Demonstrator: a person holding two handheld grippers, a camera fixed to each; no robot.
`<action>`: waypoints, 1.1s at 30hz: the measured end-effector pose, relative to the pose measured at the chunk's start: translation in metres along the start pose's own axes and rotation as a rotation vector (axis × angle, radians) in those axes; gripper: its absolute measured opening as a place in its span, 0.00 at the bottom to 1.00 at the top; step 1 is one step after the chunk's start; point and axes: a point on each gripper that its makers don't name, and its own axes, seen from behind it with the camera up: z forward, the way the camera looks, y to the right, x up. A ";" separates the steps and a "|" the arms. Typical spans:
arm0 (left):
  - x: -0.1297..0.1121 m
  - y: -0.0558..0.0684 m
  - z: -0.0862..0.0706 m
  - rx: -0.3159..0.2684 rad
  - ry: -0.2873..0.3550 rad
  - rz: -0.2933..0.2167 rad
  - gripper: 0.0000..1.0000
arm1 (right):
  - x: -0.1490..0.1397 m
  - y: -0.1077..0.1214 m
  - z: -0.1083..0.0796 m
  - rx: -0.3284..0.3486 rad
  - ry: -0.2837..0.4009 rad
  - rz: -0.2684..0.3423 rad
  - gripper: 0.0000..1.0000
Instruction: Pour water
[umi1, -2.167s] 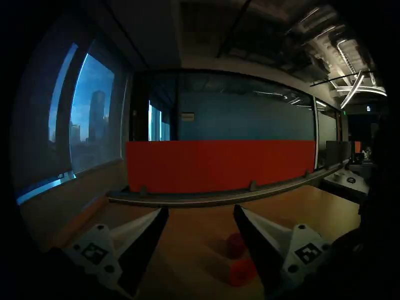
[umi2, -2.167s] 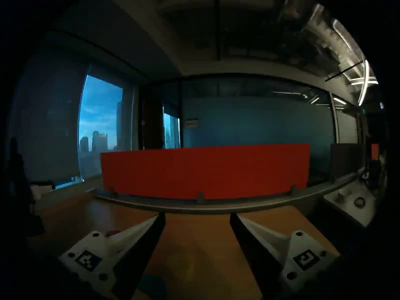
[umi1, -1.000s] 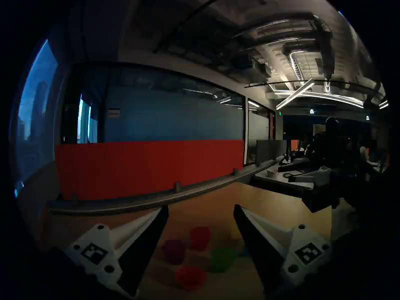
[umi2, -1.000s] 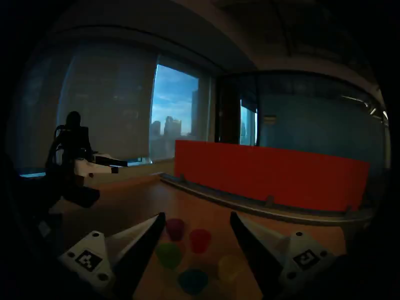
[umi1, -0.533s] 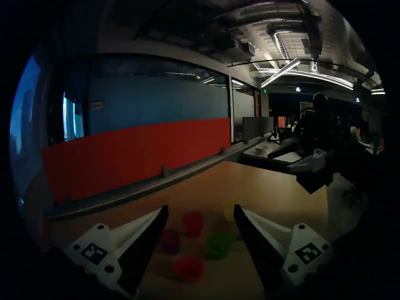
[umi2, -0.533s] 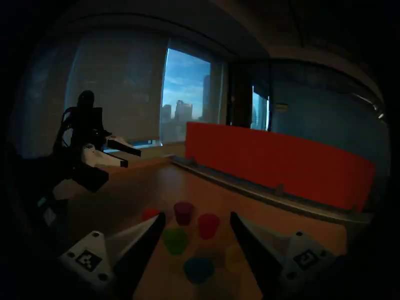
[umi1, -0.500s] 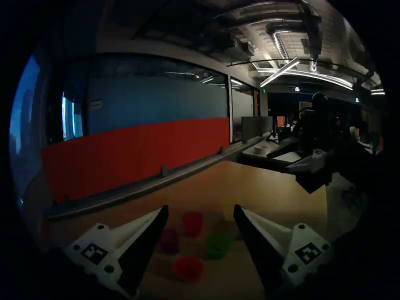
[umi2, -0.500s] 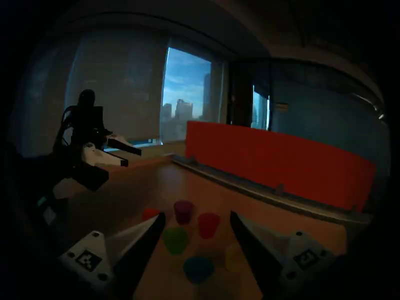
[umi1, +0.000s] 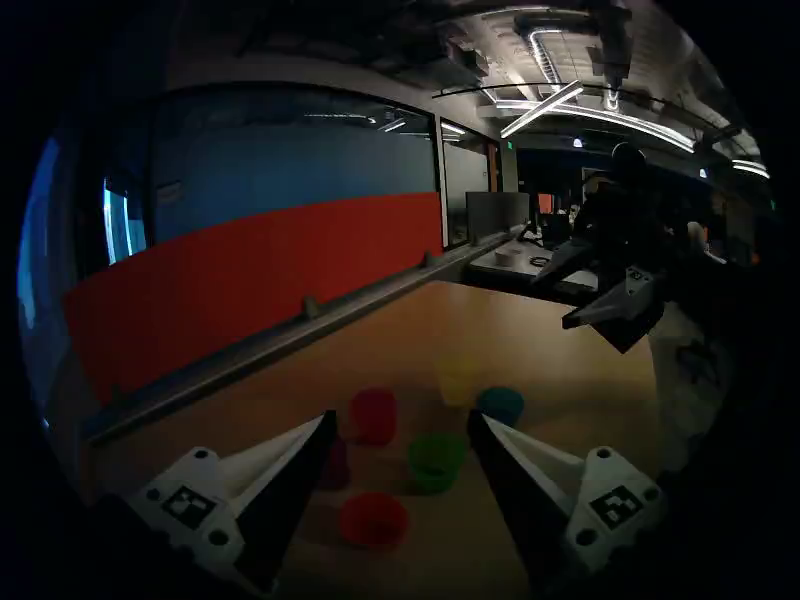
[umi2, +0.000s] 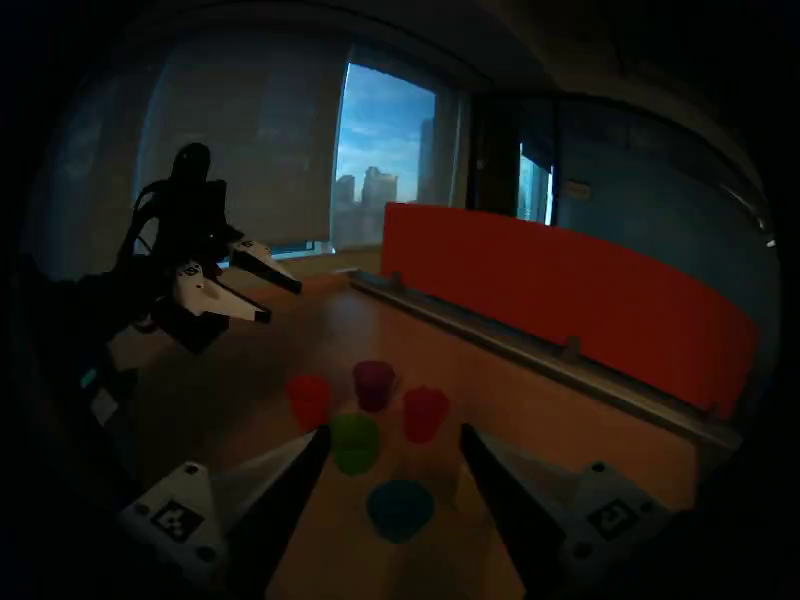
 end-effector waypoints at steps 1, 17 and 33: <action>-0.002 0.002 0.003 -0.006 -0.007 0.003 0.97 | -0.004 0.000 0.001 0.001 -0.008 0.000 0.99; -0.048 0.020 0.037 -0.066 -0.146 0.076 0.97 | -0.043 0.000 0.016 0.020 -0.077 -0.008 0.99; -0.092 0.030 0.075 -0.141 -0.283 0.055 0.97 | -0.078 0.003 0.031 0.039 -0.121 0.014 0.99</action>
